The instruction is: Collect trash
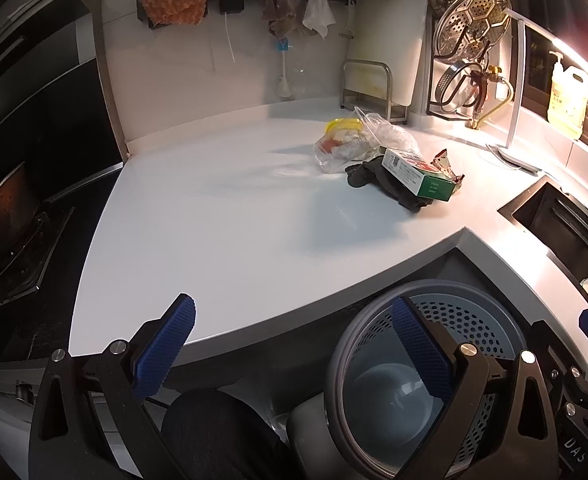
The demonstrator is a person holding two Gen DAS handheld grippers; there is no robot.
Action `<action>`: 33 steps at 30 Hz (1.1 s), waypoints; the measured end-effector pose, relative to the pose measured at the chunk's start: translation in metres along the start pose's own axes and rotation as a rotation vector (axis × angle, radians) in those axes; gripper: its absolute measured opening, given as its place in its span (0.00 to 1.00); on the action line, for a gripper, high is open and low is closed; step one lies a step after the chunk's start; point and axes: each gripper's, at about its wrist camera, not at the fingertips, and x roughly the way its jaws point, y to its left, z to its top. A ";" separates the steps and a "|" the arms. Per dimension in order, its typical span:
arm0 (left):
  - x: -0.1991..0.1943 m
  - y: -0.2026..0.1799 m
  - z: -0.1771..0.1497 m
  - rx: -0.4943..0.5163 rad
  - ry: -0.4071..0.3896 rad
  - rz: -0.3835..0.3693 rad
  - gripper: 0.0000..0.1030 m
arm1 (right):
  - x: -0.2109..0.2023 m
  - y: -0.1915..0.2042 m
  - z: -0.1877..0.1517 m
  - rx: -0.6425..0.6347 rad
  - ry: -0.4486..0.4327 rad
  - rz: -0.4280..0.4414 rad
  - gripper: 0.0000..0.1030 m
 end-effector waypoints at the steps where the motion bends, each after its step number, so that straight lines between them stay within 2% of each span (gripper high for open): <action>1: 0.000 0.000 -0.001 0.000 0.001 -0.002 0.94 | 0.000 0.000 -0.001 0.000 0.000 0.001 0.87; 33: -0.018 0.003 -0.008 0.007 -0.019 0.006 0.94 | -0.018 0.000 -0.006 -0.001 -0.039 0.001 0.87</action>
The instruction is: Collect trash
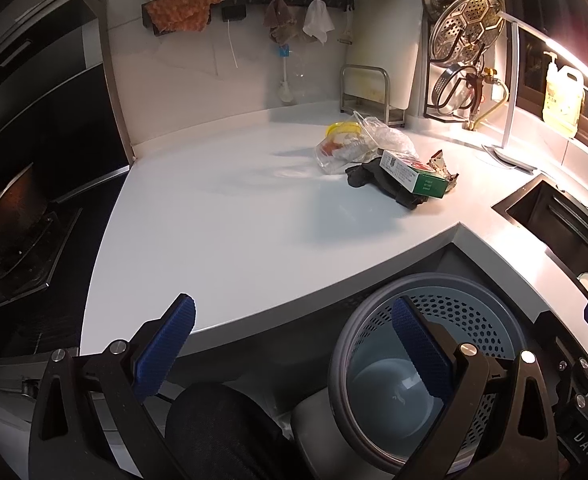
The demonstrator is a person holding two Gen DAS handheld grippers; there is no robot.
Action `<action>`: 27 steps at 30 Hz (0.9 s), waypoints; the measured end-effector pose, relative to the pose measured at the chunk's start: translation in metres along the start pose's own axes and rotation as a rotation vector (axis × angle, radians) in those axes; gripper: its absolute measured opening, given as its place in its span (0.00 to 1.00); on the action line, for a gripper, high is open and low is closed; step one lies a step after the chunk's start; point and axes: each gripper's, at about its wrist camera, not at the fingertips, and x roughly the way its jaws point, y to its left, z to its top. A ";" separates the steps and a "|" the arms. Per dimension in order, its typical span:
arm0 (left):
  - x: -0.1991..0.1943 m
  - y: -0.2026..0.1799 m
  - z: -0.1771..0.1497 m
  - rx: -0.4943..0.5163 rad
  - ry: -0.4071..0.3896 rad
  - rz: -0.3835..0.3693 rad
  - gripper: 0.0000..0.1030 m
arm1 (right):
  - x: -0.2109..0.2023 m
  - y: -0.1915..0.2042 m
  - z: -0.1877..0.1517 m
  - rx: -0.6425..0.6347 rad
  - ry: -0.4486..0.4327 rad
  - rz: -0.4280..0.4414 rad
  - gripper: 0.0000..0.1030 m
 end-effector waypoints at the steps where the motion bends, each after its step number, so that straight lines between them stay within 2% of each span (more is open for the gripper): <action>1: 0.000 0.000 0.000 0.001 0.001 0.000 0.94 | 0.000 0.000 0.000 0.000 0.000 0.001 0.87; 27: -0.001 0.001 0.000 0.001 -0.001 0.001 0.94 | 0.000 0.005 -0.002 -0.007 0.005 0.002 0.87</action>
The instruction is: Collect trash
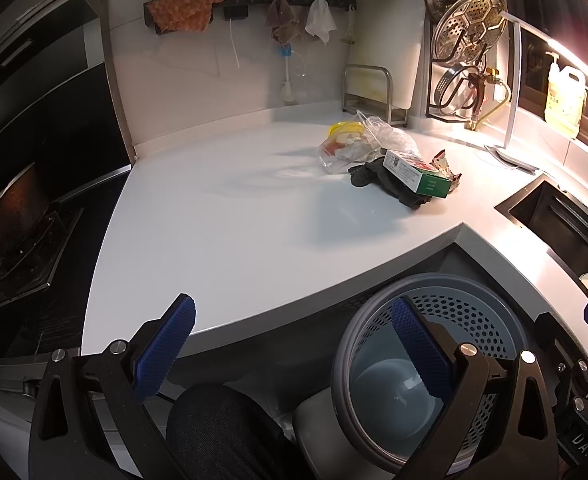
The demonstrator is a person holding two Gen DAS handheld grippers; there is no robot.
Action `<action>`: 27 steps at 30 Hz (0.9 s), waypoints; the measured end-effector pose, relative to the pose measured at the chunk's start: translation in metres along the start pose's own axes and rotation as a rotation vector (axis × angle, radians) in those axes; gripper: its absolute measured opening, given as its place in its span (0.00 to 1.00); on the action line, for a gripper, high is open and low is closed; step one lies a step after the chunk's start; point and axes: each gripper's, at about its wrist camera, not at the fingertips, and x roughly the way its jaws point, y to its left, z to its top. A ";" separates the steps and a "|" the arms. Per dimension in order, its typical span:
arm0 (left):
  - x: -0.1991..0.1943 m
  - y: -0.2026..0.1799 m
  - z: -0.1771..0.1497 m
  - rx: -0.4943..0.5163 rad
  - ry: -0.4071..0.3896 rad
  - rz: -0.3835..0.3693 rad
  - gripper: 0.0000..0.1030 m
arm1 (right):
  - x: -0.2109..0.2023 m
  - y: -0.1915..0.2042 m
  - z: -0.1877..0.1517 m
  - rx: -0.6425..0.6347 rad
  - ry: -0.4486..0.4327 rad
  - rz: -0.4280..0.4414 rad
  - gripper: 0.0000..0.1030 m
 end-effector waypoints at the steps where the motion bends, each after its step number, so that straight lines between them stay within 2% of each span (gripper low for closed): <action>1: 0.000 0.000 0.000 0.000 -0.001 0.000 0.94 | 0.001 0.001 0.000 0.000 0.003 0.000 0.87; 8: 0.012 0.004 -0.001 -0.003 0.011 -0.006 0.94 | 0.019 -0.008 -0.002 0.014 0.034 0.019 0.87; 13: 0.031 0.003 0.010 -0.002 0.014 -0.002 0.94 | 0.040 -0.021 0.009 0.014 0.043 0.025 0.87; 18: 0.054 -0.001 0.034 -0.018 0.008 -0.002 0.94 | 0.070 -0.038 0.039 0.003 0.036 0.009 0.87; 27: 0.093 -0.026 0.080 -0.021 -0.027 -0.013 0.94 | 0.147 -0.058 0.115 -0.047 0.042 -0.030 0.87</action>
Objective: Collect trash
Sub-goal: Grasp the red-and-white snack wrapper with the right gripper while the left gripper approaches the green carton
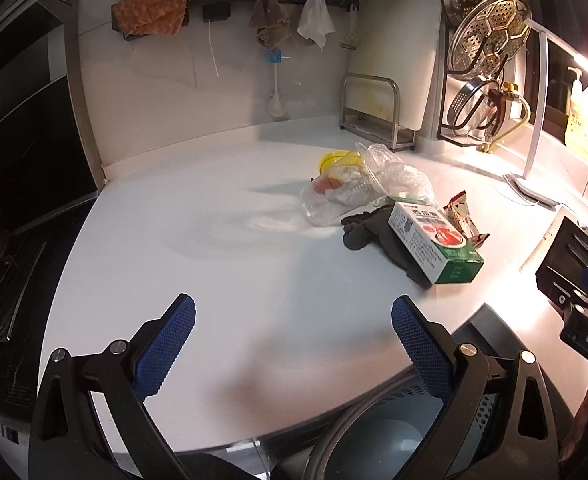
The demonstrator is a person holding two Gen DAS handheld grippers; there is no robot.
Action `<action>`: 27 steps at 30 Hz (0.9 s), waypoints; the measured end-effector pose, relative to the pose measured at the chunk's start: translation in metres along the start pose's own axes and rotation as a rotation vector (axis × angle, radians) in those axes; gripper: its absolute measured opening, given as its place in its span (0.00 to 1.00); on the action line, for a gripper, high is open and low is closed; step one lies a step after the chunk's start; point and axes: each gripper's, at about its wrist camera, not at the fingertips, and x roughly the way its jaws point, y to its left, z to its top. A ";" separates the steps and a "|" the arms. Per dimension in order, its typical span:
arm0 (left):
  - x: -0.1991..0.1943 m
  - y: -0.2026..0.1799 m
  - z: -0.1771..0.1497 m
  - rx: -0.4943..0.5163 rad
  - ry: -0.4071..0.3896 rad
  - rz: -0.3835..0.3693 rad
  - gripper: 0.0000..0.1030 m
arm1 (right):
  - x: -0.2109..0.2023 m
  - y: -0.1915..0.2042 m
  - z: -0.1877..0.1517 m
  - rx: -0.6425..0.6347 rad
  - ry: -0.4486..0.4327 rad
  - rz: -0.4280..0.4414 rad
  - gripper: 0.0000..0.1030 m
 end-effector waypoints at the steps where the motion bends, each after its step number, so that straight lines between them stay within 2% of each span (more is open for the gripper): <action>1: 0.005 -0.003 0.003 0.001 0.000 -0.002 0.94 | 0.010 -0.001 0.008 -0.005 0.006 -0.005 0.87; 6: 0.025 -0.015 0.012 0.004 0.006 -0.011 0.94 | 0.063 -0.001 0.037 -0.015 0.081 0.017 0.87; 13: 0.044 -0.025 0.013 0.013 0.021 -0.014 0.94 | 0.120 0.006 0.054 -0.042 0.175 0.019 0.87; 17: 0.049 -0.026 0.012 0.012 0.028 -0.016 0.94 | 0.138 0.010 0.055 -0.048 0.222 0.032 0.87; 27: 0.052 -0.041 0.013 0.024 0.032 -0.023 0.94 | 0.151 0.002 0.056 -0.012 0.269 0.045 0.86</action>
